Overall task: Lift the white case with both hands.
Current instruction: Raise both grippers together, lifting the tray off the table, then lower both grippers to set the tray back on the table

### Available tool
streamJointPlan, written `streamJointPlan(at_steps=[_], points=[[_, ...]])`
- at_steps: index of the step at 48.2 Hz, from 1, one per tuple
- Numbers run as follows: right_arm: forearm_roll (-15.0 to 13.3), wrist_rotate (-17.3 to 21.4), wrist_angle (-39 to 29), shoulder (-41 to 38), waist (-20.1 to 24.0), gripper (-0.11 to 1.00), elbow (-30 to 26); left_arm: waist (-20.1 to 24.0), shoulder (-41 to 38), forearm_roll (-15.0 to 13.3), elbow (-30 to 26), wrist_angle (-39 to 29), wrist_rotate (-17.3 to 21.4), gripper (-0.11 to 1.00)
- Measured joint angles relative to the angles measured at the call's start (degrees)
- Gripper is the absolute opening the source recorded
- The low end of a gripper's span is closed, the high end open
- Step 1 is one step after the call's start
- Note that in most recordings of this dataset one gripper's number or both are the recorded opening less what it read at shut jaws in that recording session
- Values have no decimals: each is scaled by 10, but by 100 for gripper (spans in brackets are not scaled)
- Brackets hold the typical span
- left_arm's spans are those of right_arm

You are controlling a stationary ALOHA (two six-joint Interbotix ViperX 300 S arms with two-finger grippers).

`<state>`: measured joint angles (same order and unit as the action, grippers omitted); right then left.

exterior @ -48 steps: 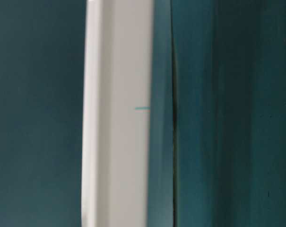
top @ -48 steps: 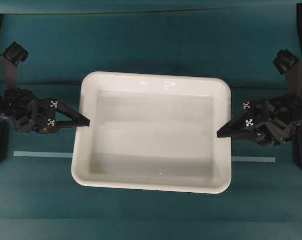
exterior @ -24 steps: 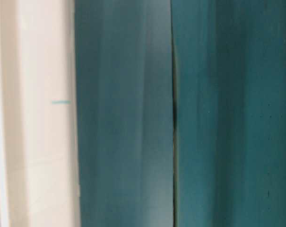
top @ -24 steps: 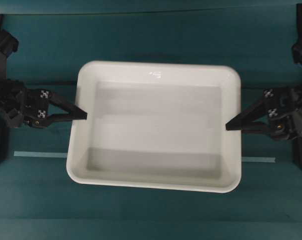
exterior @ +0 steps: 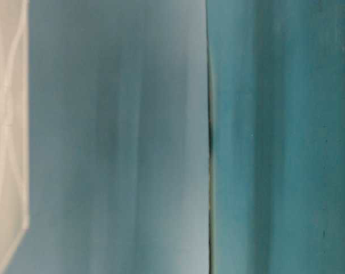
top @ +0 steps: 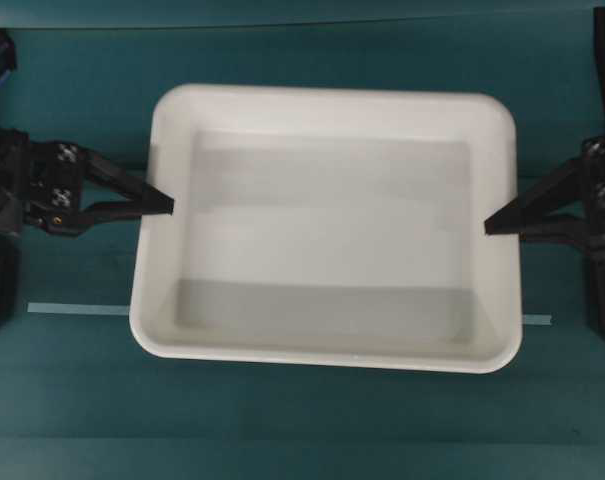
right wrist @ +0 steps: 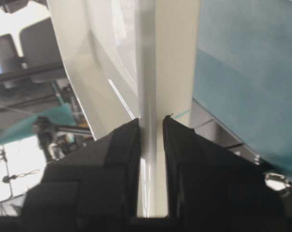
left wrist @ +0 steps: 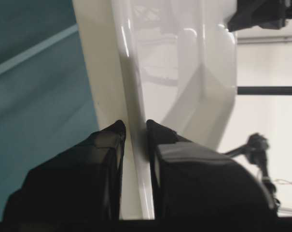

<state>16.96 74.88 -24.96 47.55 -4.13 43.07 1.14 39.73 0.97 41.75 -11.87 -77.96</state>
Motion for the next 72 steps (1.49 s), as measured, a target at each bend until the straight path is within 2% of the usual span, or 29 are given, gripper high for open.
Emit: streamJointPlan(at_steps=[20, 36, 59, 72], points=[[-1, 1, -29, 8, -8, 11, -69, 1, 8, 0, -78, -54, -2, 12], [-1, 1, -47, 11, -17, 11, -91, 1, 8, 0, -115, -64, -2, 12], [-1, 0, -47, 11, -18, 11, -90, 0, 8, 0, -109, -78, -2, 12], [-3, -9, -40, -5, -14, 11, -16, 4, 1, 1, -56, -78, -2, 12]])
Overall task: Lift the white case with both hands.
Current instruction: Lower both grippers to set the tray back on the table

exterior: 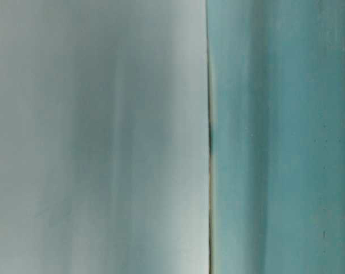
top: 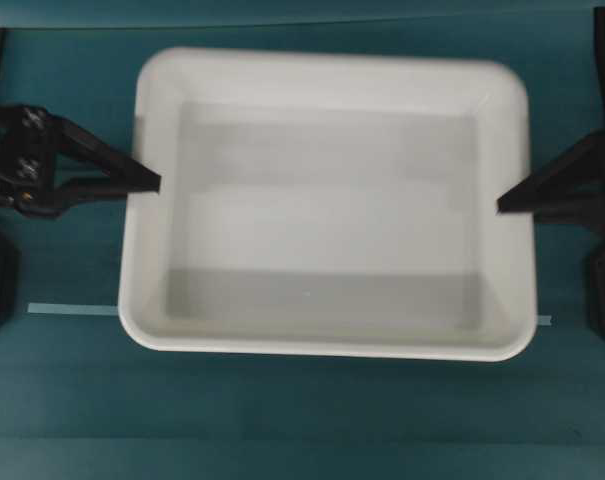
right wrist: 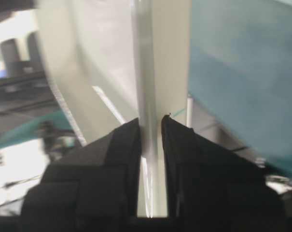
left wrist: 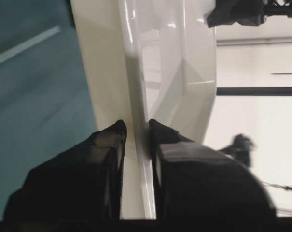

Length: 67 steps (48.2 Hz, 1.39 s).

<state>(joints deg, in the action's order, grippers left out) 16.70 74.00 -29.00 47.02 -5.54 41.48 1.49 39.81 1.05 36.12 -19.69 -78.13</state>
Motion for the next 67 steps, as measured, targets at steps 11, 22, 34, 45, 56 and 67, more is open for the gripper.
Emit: streamJointPlan(at_steps=[11, 22, 34, 45, 56, 67], points=[[0, -6, 38, -18, 1, 11, 62, 4, -24, -1, 66, 10, -1, 12], [-4, -43, 56, -47, 3, 11, 98, 11, -60, -1, 120, 47, -1, 7], [-4, -51, 102, -99, 4, 11, 130, 13, -86, 0, 156, 56, -1, 7], [-1, -52, 142, -143, 5, 11, 153, 23, -102, -1, 199, 73, -3, 7], [0, -52, 172, -196, 7, 10, 163, 32, -120, -1, 226, 84, -16, 7], [0, -53, 185, -245, 18, 10, 162, 33, -163, -1, 235, 92, -18, 7]])
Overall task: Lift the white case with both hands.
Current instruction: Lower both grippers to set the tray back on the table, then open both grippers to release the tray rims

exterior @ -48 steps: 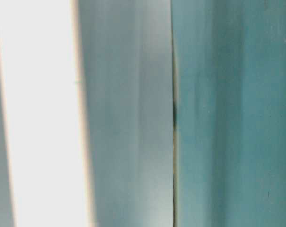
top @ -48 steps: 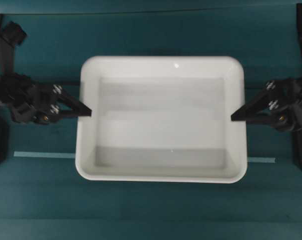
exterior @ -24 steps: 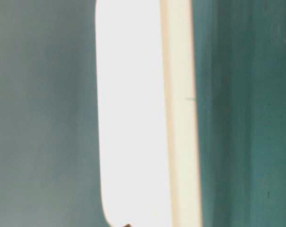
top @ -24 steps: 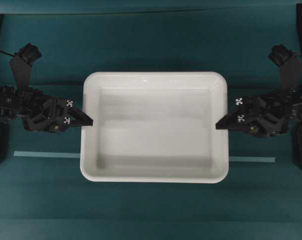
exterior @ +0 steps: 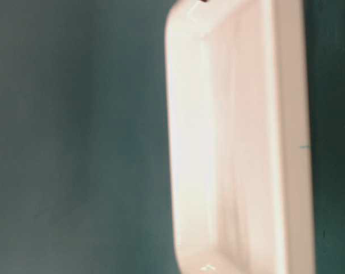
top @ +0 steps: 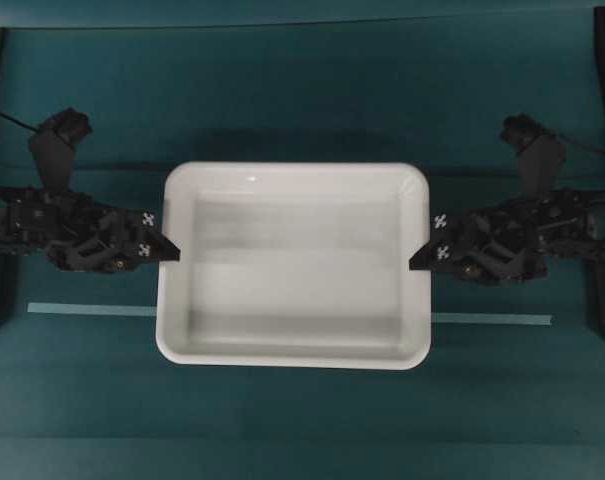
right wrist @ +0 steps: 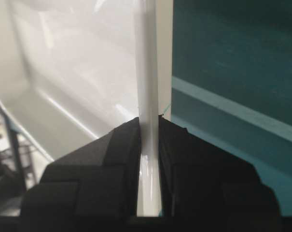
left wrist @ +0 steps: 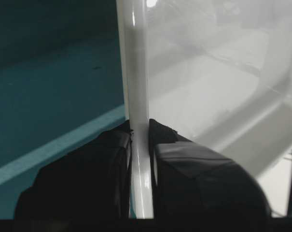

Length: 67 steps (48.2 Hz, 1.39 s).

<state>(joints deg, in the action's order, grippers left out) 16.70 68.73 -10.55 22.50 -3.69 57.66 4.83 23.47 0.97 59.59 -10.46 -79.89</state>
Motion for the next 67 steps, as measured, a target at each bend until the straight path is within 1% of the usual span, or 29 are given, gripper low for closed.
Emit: streamJointPlan(at_steps=[12, 22, 37, 55, 60, 64, 67], points=[[0, 1, 1, -43, 4, 10, 6, 2, -69, 0, -1, 39, 0, 7], [1, 1, 3, -59, 3, 10, 11, 3, -99, 0, -4, 50, -1, 7], [1, 0, 7, -73, -1, 10, 11, 5, -134, 0, -9, 58, -1, 7], [1, 2, 7, -86, -11, 10, 17, 6, -145, 0, -10, 80, 0, 6], [1, 2, 12, -98, -17, 19, 16, 7, -145, 0, -10, 80, 0, 6], [1, 1, 14, -105, -18, 31, 17, 8, -145, 0, -10, 80, -1, 7], [1, 2, 14, -107, -18, 41, 18, 8, -145, 0, -9, 80, -1, 11]])
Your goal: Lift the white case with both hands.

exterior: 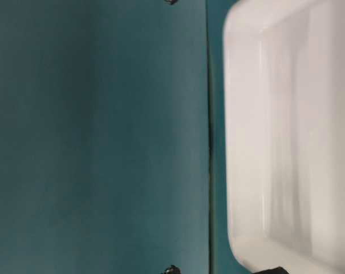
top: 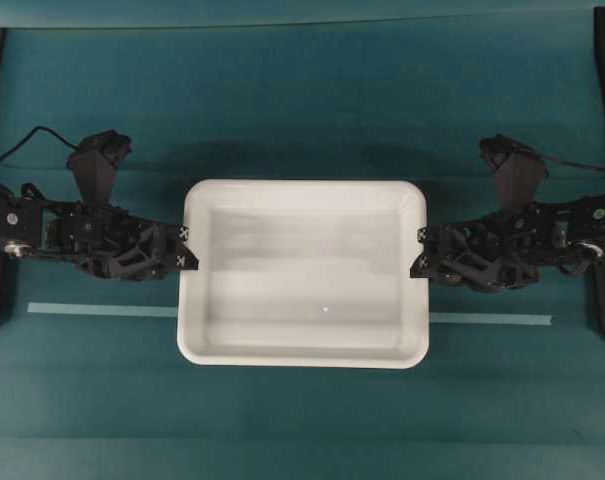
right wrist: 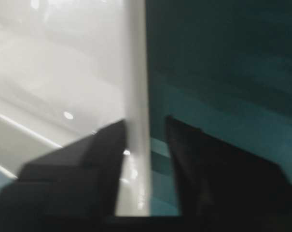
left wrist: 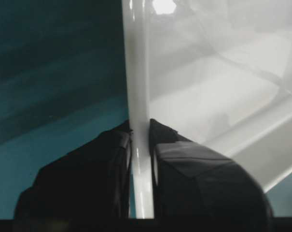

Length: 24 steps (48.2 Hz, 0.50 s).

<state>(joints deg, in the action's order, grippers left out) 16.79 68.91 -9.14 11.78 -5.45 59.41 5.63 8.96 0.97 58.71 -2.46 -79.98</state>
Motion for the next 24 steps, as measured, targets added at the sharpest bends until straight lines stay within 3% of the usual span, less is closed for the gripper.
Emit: streamJointPlan(at_steps=[6, 14, 18, 24], points=[[0, 1, -1, 0, -1, 61, 4, 1, 0, 0, 2, -2, 2, 29], [0, 2, -4, 0, -2, 80, 7, 3, 2, 0, 4, -6, 6, 77], [0, 1, -4, 0, -3, 85, 6, 3, 4, 1, 4, -4, 8, 94], [0, 0, -4, 1, -3, 89, 3, 3, 10, 2, -2, -3, 22, 96]])
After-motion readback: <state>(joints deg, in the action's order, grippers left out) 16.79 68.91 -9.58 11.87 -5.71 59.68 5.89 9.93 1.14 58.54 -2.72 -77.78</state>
